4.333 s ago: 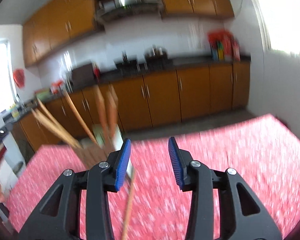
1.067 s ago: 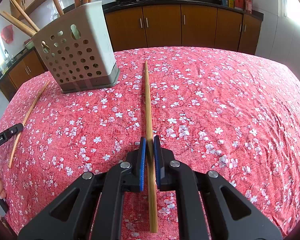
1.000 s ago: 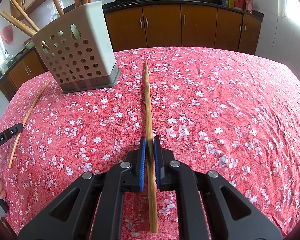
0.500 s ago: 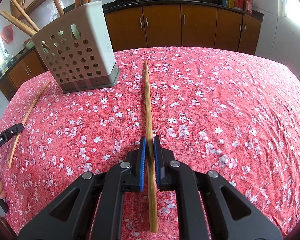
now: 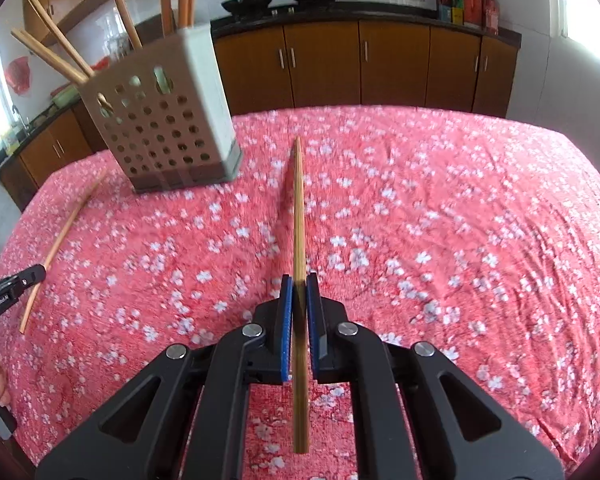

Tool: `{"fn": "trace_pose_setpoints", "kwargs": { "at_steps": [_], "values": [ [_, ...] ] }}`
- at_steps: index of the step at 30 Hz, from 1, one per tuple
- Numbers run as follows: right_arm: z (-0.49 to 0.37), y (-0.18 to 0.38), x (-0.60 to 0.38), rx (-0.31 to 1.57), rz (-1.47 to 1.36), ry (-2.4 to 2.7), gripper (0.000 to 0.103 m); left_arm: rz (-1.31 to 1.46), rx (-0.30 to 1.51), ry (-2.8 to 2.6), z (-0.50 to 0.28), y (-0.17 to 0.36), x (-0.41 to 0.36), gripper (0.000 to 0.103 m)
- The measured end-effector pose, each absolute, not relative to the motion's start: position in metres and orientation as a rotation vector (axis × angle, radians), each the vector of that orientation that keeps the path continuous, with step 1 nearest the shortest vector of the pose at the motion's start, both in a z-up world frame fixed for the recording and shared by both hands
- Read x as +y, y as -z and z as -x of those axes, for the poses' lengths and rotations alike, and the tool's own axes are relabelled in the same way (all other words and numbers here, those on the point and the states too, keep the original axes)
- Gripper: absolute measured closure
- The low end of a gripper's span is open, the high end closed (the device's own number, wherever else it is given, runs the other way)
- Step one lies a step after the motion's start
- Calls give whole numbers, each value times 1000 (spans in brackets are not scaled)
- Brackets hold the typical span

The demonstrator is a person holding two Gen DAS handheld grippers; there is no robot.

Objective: Organize utensils
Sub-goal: 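Grasp the last chopstick with the left tool while the right tool grasps another, then lift both chopsticks upright over the utensil holder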

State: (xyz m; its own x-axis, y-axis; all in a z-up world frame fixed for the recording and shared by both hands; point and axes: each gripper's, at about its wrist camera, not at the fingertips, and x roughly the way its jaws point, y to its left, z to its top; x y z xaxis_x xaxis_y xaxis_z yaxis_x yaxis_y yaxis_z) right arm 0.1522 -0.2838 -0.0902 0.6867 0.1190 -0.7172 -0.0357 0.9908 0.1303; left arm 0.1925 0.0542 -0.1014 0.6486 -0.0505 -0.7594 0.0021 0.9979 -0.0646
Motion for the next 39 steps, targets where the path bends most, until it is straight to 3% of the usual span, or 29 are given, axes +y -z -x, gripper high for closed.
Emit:
{"fn": "trace_pose_setpoints", "kwargs": {
  "at_steps": [9,20,39],
  "values": [
    [-131,42,-291,665,-123,-89,95,78,686,50,-172,42,60,95],
    [-133,30,-296,627,-126,-92,95,106,588,58,-172,6,60,95],
    [-111,-86,-293,301,-200,-199,95,123,376,185,-162,-90,36,95]
  ]
}}
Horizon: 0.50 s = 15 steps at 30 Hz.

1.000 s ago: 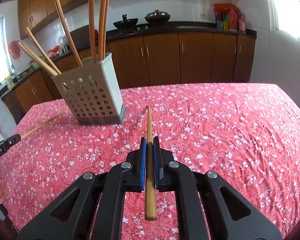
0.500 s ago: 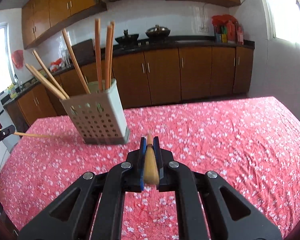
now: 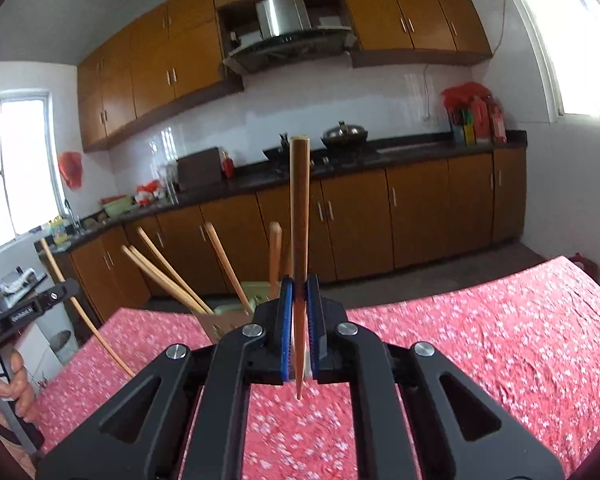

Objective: Organize utensils
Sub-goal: 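Lift both chopsticks upright over the utensil holder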

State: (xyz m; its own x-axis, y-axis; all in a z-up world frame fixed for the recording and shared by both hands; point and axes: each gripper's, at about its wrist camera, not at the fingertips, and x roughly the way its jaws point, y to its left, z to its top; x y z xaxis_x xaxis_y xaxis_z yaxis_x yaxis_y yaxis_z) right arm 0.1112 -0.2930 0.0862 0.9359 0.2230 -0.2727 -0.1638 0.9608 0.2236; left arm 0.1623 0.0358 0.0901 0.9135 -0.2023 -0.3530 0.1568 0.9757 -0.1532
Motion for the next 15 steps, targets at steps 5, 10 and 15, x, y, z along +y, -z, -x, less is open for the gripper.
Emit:
{"fn": "trace_pose_setpoints", "kwargs": {
  "at_steps": [5,10,15],
  "values": [
    [-106,-119,-291,187,-238,-231,95,157,290,233,-166,-125,22,95],
    [-109,-141,-291,93,-243,-218,95,214,185,249,-172,-162,10,95],
    [-128,-141,-287,68,-246,-200,95,261,108,210,-188,-178,-3,95]
  ]
}}
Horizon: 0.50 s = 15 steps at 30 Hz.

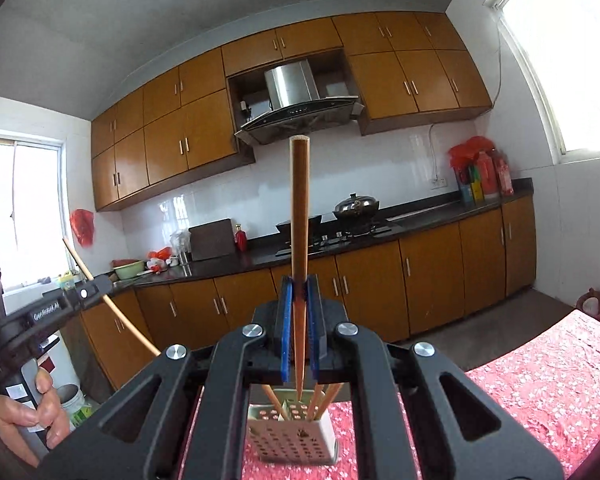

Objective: Organize utensils
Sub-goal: 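Lift both chopsticks upright over the utensil holder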

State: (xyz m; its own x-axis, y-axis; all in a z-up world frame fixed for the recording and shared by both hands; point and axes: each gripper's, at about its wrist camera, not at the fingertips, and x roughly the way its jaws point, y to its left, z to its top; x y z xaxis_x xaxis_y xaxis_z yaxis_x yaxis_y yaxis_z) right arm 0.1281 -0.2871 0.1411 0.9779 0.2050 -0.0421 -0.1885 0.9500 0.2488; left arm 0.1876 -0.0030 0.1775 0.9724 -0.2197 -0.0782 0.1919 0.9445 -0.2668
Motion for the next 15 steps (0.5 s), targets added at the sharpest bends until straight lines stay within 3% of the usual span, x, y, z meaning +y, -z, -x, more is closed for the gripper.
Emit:
{"fn": "trace_pose_setpoints", "kwargs": {
  "at_steps": [15],
  "values": [
    [-173,-104,-270,225,-219,-212,95,209,196,170,-251,-126,-34,93]
  ]
}}
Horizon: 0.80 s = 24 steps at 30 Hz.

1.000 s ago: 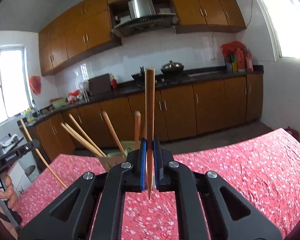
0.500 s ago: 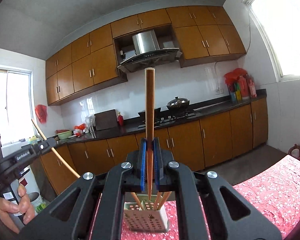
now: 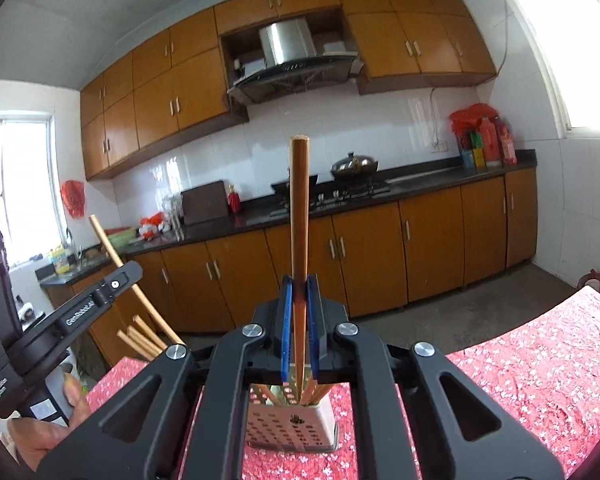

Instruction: Organize utensils

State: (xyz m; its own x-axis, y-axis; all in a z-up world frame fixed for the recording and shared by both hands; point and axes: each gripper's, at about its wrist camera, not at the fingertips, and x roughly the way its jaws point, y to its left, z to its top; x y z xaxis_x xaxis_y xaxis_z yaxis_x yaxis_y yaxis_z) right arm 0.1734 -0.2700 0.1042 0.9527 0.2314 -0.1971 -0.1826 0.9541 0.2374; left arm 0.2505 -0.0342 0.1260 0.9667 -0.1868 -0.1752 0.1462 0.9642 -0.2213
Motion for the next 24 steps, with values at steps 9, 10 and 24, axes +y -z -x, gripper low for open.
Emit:
{"fn": "trace_pose_setpoints", "kwargs": {
  "at_steps": [9,10,24],
  "values": [
    [-149,-112,-277,190,-205,-201,54,232,155,149,-219,-139,2,44],
    [-142,-114,-279,183,-205,-199,51,229,150,145,-211,-139,7,36],
    [-70,-71,-251,212,8,-94,2,56,262,49,-107,-67,38,4]
  ]
}}
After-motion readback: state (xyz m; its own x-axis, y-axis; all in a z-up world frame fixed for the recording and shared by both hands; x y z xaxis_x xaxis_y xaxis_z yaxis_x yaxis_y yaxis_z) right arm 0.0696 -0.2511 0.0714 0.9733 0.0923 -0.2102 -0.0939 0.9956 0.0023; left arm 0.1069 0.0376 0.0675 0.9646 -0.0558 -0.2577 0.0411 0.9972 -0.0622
